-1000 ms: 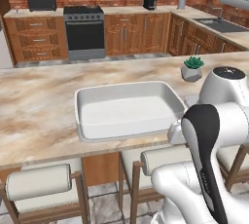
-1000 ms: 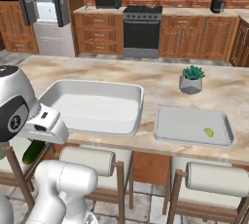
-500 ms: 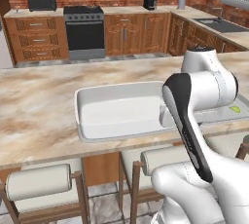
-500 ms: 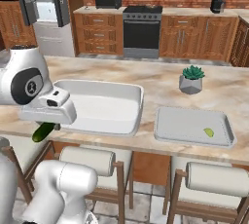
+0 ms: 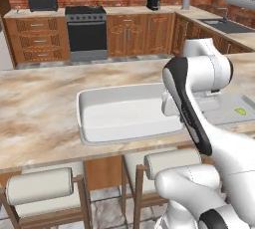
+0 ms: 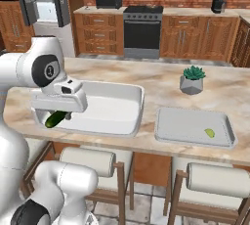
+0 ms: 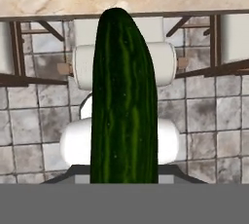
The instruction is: Place the cold items (lemon wedge and cucumber) from the fridge in one tupperware on the dining counter. Place the warm items (hot dog and kebab skewer) in the stove area in another tupperware.
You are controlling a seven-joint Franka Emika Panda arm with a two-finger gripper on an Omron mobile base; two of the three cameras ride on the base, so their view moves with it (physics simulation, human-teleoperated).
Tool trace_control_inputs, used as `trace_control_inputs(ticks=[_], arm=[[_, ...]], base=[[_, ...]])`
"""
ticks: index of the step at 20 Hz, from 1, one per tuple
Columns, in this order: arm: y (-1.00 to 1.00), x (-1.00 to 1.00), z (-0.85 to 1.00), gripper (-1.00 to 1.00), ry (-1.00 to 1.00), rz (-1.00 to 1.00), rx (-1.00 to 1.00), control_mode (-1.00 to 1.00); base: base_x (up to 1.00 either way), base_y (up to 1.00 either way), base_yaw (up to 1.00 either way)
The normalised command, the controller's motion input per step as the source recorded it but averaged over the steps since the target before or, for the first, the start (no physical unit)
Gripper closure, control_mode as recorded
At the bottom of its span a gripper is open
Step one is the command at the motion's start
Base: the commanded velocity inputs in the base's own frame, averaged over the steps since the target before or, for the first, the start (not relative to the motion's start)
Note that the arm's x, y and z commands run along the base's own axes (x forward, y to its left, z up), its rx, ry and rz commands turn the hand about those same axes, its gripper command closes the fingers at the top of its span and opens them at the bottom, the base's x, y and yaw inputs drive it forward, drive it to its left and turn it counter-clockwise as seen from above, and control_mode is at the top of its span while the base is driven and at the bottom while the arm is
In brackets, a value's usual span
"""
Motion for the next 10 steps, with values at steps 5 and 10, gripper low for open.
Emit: trace_control_inputs(ticks=[5, 10], arm=[[-0.93, 0.27, 0.00, 1.00, 0.07, 0.02, 0.11, -1.00], [-0.91, 0.28, 0.00, 1.00, 0.03, 0.00, 0.15, -1.00]], base=[[0.00, 0.00, 0.00], [0.00, 0.00, 0.00]])
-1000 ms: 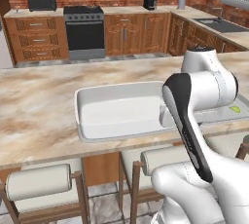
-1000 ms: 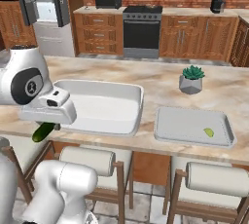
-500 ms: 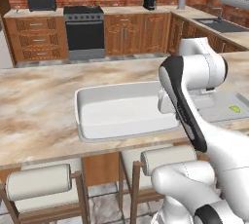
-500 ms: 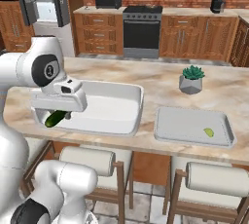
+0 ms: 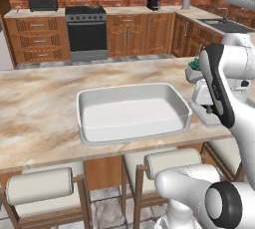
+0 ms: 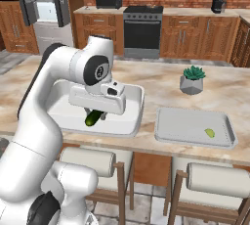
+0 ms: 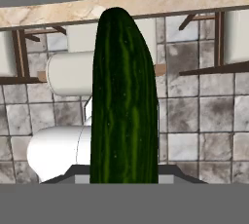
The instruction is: Place the cold items (lemon wedge and cucumber) from the fridge in one tupperware on the dining counter. Place the warm items (hot dog and kebab skewer) in the stove area in another tupperware.
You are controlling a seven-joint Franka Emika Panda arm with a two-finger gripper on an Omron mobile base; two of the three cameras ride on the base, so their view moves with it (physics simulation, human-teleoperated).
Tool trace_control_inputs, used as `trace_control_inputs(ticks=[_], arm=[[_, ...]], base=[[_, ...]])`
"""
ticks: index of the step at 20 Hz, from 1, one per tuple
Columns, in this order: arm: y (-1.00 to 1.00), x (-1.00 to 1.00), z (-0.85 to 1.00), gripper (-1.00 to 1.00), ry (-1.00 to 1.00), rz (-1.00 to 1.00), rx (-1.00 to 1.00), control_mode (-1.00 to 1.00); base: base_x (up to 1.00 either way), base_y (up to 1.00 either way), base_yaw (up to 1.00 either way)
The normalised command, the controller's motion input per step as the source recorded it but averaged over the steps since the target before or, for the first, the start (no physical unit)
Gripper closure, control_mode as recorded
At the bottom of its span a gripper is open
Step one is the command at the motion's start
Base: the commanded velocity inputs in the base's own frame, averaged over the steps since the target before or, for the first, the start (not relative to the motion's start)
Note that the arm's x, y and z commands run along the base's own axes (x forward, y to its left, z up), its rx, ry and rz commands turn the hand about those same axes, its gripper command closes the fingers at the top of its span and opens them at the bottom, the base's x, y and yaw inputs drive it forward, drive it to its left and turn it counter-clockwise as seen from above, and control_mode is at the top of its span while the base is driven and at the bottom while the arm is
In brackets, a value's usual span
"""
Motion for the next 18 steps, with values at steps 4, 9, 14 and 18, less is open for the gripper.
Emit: trace_control_inputs(ticks=[4, 9, 14, 18], arm=[[-0.79, 0.49, -0.04, 1.00, 0.05, -0.06, 0.10, -1.00], [-0.49, 0.19, -0.10, 1.00, 0.00, -0.05, 0.03, -1.00], [0.00, 0.01, 0.00, 1.00, 0.00, 0.00, 0.00, -1.00], [0.00, 0.00, 0.00, 1.00, 0.00, 0.00, 0.00, -1.00]], base=[[0.00, 0.00, 0.00], [0.00, 0.00, 0.00], [0.00, 0.00, 0.00], [0.00, 0.00, 0.00]])
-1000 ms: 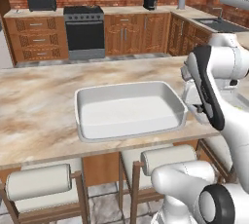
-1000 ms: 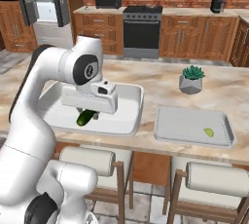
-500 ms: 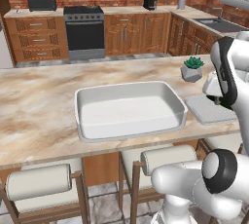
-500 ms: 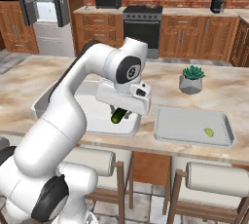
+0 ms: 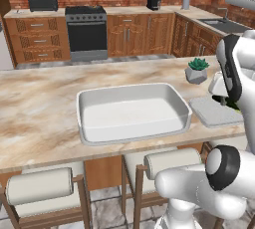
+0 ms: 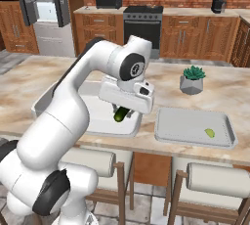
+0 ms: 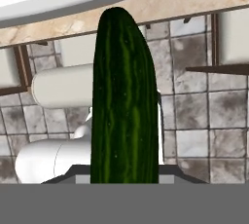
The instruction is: Place the cold items (lemon wedge and cucumber) from the fridge in one tupperware on the dining counter. Place the warm items (hot dog and kebab skewer) in the stove area in another tupperware.
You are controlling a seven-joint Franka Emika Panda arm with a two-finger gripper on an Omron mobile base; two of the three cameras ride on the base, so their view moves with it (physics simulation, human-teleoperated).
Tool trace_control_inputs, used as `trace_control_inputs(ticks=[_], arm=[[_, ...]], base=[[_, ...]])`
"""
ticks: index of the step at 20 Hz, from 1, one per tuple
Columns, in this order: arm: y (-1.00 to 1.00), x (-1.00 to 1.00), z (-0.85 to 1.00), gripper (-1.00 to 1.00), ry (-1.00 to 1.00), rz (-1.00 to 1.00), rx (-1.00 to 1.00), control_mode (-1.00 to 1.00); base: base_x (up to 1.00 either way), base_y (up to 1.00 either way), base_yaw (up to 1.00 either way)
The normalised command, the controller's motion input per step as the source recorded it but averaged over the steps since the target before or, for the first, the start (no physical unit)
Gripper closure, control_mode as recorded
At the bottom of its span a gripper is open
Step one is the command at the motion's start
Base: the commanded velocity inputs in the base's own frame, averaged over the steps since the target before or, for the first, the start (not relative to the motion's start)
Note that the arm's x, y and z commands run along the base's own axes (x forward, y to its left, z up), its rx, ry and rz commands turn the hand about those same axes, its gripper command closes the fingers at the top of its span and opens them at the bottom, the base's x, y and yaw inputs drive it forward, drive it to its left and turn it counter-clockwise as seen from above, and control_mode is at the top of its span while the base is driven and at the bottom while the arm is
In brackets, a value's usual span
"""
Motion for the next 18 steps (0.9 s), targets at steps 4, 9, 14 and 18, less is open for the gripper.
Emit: trace_control_inputs(ticks=[4, 9, 14, 18], arm=[[0.00, 0.05, 0.00, 1.00, 0.00, 0.00, 0.00, -1.00], [-0.13, 0.57, 0.00, 1.00, -0.01, -0.02, 0.00, -1.00], [-0.40, 0.95, -0.15, 1.00, -0.03, 0.00, 0.00, -1.00], [-0.66, 0.90, -0.40, 1.00, -0.11, -0.01, 0.00, -1.00]], base=[[0.00, 0.00, 0.00], [0.00, 0.00, 0.00], [0.00, 0.00, 0.00], [0.00, 0.00, 0.00]])
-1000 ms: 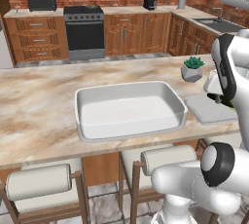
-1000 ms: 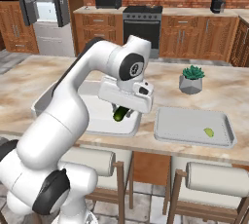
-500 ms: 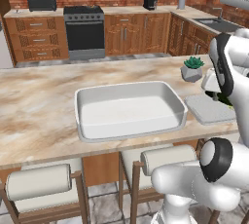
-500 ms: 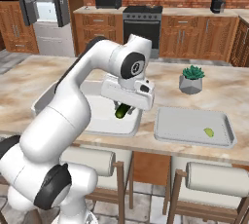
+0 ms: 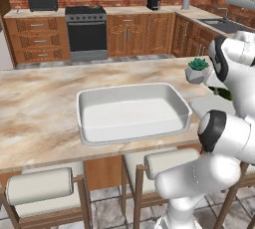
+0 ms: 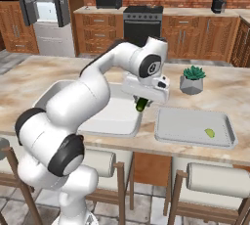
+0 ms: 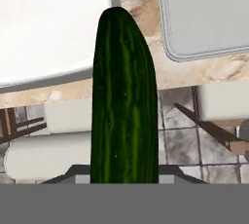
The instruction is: Place the cold items (lemon wedge and cucumber) from the fridge in one tupperware on the dining counter. Place the warm items (hot dog and kebab skewer) in the stove area in another tupperware.
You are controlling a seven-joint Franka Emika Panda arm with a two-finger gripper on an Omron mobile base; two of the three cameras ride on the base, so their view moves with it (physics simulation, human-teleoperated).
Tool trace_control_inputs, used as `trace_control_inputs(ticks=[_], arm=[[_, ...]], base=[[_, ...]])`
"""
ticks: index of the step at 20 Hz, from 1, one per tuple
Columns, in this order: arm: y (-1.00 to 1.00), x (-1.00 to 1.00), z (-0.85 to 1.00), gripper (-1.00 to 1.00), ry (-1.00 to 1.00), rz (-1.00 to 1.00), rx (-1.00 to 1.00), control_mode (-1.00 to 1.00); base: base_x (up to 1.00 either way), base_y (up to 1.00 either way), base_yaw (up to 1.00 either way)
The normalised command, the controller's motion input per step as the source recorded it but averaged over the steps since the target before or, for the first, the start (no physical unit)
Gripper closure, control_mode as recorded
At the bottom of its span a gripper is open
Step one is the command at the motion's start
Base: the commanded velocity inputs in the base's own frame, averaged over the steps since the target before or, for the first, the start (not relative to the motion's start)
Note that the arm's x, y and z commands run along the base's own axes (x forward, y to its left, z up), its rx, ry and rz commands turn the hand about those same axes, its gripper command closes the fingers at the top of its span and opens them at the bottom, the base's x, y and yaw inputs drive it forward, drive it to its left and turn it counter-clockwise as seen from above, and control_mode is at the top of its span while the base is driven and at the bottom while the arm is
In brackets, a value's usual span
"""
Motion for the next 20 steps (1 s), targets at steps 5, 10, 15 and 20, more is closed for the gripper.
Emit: trace_control_inputs(ticks=[5, 10, 15, 20], arm=[[-0.53, 0.48, -0.60, 1.00, -0.20, -0.05, -0.03, -1.00], [-0.39, 0.38, -0.46, 1.00, -0.26, -0.05, -0.03, -1.00], [-0.28, 0.32, -0.32, 1.00, -0.17, 0.00, -0.08, -1.00], [-0.38, 0.73, -0.26, 1.00, -0.05, 0.12, -0.12, -1.00]], base=[[0.00, 0.00, 0.00], [0.00, 0.00, 0.00], [0.00, 0.00, 0.00], [0.00, 0.00, 0.00]])
